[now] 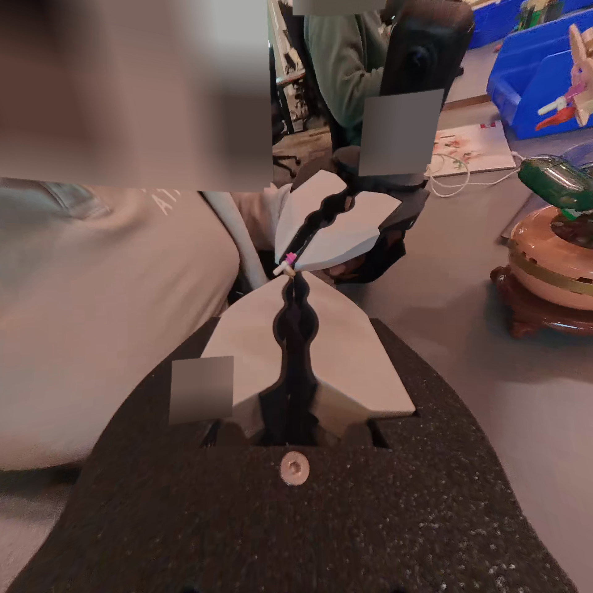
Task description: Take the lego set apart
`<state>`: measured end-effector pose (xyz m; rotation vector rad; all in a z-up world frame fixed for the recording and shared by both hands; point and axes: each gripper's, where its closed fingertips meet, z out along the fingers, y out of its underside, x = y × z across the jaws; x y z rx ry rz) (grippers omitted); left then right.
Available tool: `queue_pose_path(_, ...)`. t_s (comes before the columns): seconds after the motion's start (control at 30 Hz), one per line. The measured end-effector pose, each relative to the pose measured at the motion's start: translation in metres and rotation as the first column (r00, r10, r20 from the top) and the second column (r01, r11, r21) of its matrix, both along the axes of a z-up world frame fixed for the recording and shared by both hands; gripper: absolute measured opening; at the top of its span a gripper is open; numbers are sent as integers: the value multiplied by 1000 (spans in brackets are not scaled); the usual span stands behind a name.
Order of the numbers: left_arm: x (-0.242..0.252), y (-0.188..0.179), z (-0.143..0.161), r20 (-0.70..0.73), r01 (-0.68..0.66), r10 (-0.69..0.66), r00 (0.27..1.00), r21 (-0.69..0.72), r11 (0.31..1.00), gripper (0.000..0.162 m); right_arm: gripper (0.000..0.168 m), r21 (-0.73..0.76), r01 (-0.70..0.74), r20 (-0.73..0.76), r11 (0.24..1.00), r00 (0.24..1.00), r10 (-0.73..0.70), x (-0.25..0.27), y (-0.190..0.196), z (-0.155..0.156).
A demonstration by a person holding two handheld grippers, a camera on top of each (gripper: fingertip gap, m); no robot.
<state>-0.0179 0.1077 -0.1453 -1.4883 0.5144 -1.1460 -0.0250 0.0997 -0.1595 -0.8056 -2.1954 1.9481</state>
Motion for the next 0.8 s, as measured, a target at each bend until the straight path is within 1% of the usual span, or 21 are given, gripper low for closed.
queue_pose_path(0.07, 0, 3, -2, -26, -31, 32, 999, 22, 999, 5, 0, 27, -11, -6, 1000, 1000, 11, 0, 3, -2)
queue_pose_path(0.13, 0, 7, -5, -52, -65, 68, 996, 50, 997, 5, 0, 79, -14, -45, 997, 999, 18, 1, 7, -5)
queue_pose_path(0.17, 0, 8, -4, -40, -81, 83, 996, 63, 995, 5, 0, 87, -13, -68, 996, 997, 19, 1, 8, -4)
queue_pose_path(0.23, -4, 10, -3, -14, -101, 102, 995, 77, 992, 5, 6, 96, -10, -107, 995, 994, 21, 0, 9, -2)
queue_pose_path(0.3, -13, 13, -7, -7, -138, 138, 990, 65, 988, 5, 31, 134, -50, -92, 990, 994, 62, 1, 8, -5)
queue_pose_path(0.33, -14, 12, -8, -10, -126, 126, 992, 59, 990, 5, 32, 160, -64, -80, 985, 994, 77, 1, 7, -6)
queue_pose_path(0.43, -9, 11, -16, -118, -96, 100, 988, 33, 995, 5, 8, 276, -79, -62, 958, 993, 100, -5, 12, -15)
queue_pose_path(0.47, -7, 10, -19, -154, -83, 85, 984, 19, 996, 5, 7, 292, -115, -34, 950, 991, 130, -3, 11, -18)
queue_pose_path(0.53, -9, 12, -27, -217, -95, 88, 972, -21, 995, 5, 10, 325, -138, 7, 935, 990, 143, -3, 11, -25)
queue_pose_path(0.57, -12, 13, -34, -259, -109, 95, 961, -41, 993, 5, 17, 364, -142, 23, 920, 989, 143, -3, 12, -30)
queue_pose_path(0.6, -11, 12, -39, -284, -98, 78, 956, -58, 994, 5, 21, 393, -148, 38, 908, 989, 144, -3, 11, -36)
queue_pose_path(0.63, -7, 10, -40, -279, -75, 54, 959, -65, 995, 5, 22, 394, -151, 39, 906, 988, 148, -3, 9, -37)
queue_pose_path(0.67, -7, 11, -40, -278, -78, 58, 959, -63, 995, 5, 24, 383, -147, 45, 912, 989, 141, -3, 9, -37)
queue_pose_path(0.73, -9, 14, -43, -329, -112, 92, 940, -44, 993, 5, 28, 362, -121, 77, 924, 992, 100, -5, 11, -38)
queue_pose_path(0.8, -8, 16, -42, -362, -119, 106, 926, -16, 993, 5, 18, 360, -89, 78, 929, 995, 65, -6, 14, -38)
